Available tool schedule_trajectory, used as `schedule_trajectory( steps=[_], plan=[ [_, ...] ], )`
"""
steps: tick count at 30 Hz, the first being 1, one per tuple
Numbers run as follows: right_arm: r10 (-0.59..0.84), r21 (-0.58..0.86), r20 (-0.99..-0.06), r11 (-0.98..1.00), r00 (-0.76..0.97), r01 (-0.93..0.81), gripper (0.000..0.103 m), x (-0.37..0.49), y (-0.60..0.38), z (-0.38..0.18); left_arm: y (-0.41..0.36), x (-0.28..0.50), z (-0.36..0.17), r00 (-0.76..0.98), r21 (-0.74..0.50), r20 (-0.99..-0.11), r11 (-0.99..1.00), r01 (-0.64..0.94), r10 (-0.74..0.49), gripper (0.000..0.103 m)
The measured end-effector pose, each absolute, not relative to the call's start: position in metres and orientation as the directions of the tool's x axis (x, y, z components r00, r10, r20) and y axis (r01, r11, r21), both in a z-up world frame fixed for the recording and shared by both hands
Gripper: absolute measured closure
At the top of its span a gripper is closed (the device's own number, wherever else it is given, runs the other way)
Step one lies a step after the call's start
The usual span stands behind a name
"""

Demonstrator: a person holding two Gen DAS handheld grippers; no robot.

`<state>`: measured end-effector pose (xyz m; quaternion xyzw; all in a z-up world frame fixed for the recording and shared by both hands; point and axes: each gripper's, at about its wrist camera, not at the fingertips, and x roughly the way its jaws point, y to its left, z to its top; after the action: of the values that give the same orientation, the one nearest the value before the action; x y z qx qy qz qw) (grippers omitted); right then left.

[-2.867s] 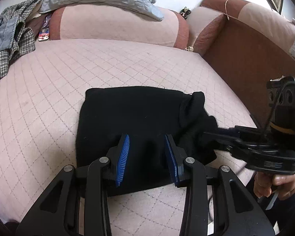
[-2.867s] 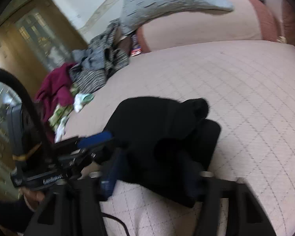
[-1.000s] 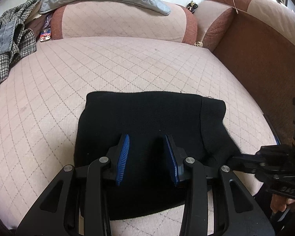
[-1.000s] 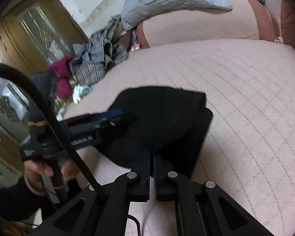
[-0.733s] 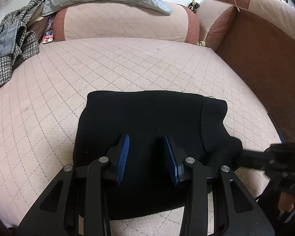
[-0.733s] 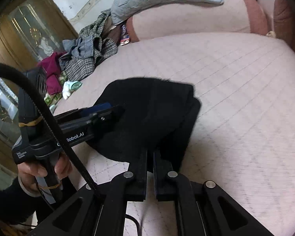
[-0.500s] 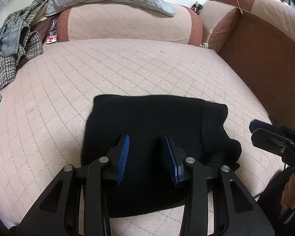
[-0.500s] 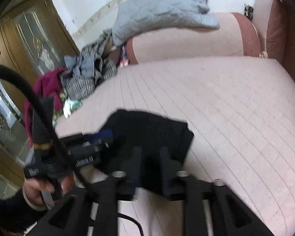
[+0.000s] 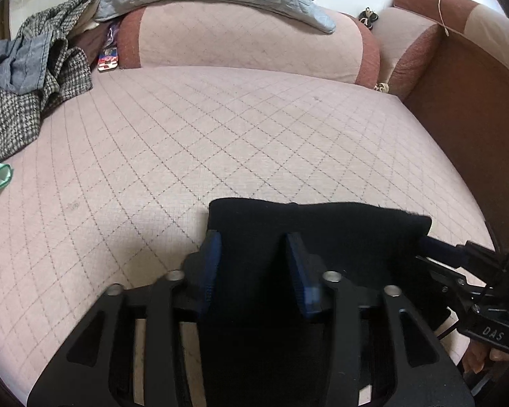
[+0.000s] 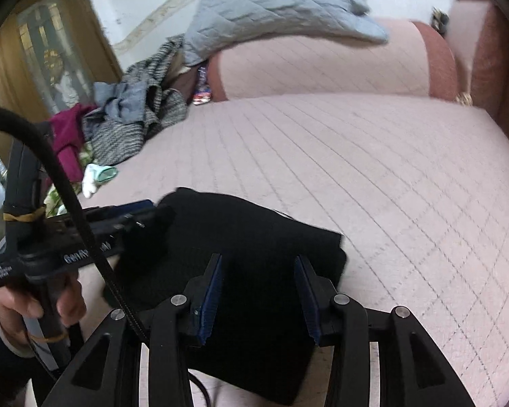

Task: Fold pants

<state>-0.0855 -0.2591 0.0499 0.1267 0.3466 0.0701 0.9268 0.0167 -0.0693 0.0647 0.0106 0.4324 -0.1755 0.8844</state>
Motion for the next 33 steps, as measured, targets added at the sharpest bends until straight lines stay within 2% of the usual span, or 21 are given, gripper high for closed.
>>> schedule_trajectory(
  steps=[1, 3, 9, 11, 13, 15, 21, 28, 33],
  plan=[
    [0.222, 0.295, -0.626, 0.955, 0.747, -0.036, 0.062, -0.085, -0.264, 0.046, -0.068, 0.018, 0.063, 0.562, -0.140, -0.769, 0.938, 0.317, -0.305, 0.049],
    [0.240, 0.318, -0.613, 0.947, 0.752, -0.043, 0.062, -0.086, -0.272, 0.042, -0.066, 0.024, 0.057, 0.547, -0.168, -0.774, 0.936, 0.309, -0.319, 0.048],
    [0.238, 0.305, -0.613, 0.951, 0.753, -0.053, 0.062, -0.080, -0.277, 0.033, -0.072, 0.027, 0.049, 0.560, -0.151, -0.770, 0.939, 0.308, -0.307, 0.040],
    [0.214, 0.297, -0.632, 0.955, 0.745, -0.021, 0.053, -0.079, -0.280, 0.032, -0.069, 0.030, 0.046, 0.547, -0.175, -0.775, 0.939, 0.294, -0.316, 0.037],
    [0.231, 0.344, -0.662, 0.939, 0.713, 0.016, 0.049, -0.079, -0.287, 0.024, -0.066, 0.030, 0.046, 0.540, -0.196, -0.774, 0.937, 0.289, -0.329, 0.037],
    [0.273, 0.434, -0.633, 0.900, 0.724, 0.041, 0.049, -0.086, -0.297, 0.023, -0.064, 0.027, 0.048, 0.546, -0.191, -0.770, 0.936, 0.295, -0.330, 0.037],
    [0.175, 0.345, -0.636, 0.936, 0.752, 0.074, 0.049, -0.111, -0.294, 0.040, -0.063, 0.012, 0.058, 0.563, -0.167, -0.766, 0.942, 0.290, -0.309, 0.037],
    [0.227, 0.386, -0.593, 0.922, 0.772, 0.025, 0.049, -0.126, -0.286, 0.059, -0.055, -0.008, 0.071, 0.577, -0.168, -0.755, 0.943, 0.286, -0.310, 0.037],
    [0.256, 0.411, -0.604, 0.912, 0.755, 0.020, 0.049, -0.121, -0.281, 0.055, -0.044, -0.018, 0.078, 0.576, -0.201, -0.747, 0.938, 0.283, -0.333, 0.037]
  ],
)
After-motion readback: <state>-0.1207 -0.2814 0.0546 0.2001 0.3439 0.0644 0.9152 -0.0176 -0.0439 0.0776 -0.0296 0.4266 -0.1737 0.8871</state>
